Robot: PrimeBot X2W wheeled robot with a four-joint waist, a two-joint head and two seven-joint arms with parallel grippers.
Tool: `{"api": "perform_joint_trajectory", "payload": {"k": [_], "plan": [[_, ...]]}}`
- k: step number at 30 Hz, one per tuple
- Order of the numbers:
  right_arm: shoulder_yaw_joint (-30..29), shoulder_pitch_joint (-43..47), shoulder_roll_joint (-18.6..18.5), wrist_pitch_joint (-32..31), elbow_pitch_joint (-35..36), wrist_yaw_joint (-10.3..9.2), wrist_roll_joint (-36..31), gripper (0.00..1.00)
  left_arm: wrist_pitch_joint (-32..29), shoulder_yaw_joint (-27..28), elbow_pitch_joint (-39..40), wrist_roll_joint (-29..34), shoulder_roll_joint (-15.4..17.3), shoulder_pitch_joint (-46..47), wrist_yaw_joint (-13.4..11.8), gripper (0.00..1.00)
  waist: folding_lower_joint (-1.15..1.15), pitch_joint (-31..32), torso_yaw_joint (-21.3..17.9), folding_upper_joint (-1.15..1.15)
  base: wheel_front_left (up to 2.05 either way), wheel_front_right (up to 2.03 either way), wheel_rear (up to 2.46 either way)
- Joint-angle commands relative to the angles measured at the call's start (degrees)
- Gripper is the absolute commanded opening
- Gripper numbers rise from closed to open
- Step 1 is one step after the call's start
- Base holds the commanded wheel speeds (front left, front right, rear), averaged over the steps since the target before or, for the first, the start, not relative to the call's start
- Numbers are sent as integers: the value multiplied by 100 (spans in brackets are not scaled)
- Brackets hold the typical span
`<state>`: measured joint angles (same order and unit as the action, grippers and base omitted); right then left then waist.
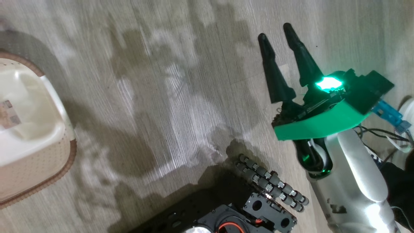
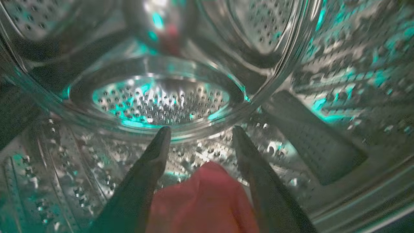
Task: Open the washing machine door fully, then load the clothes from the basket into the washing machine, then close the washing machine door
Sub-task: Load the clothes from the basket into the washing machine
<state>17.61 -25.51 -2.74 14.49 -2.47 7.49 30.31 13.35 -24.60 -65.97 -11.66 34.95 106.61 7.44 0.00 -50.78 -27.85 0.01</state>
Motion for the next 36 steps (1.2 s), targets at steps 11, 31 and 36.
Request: {"api": "perform_joint_trajectory", "payload": {"k": [11, 31, 36], "plan": [[-450, 230, -14, 51, 55, 0, -524, 100, 162, 270, 433, -609, -282, -966, 2, 100, 0, 727, 614, -1, 0, 0, 0], [-1095, 742, -14, 51, -44, 0, -1444, 100, 164, 1055, 2515, -1018, -1175, -4512, -40, 100, 0, 2134, 1844, -1, 0, 0, 0], [-1121, 894, -14, 51, -13, 0, -1535, 100, 164, 1454, 3309, -866, -1445, -5464, -202, 100, 0, 2291, 1980, -1, 0, 0, 0]]}}
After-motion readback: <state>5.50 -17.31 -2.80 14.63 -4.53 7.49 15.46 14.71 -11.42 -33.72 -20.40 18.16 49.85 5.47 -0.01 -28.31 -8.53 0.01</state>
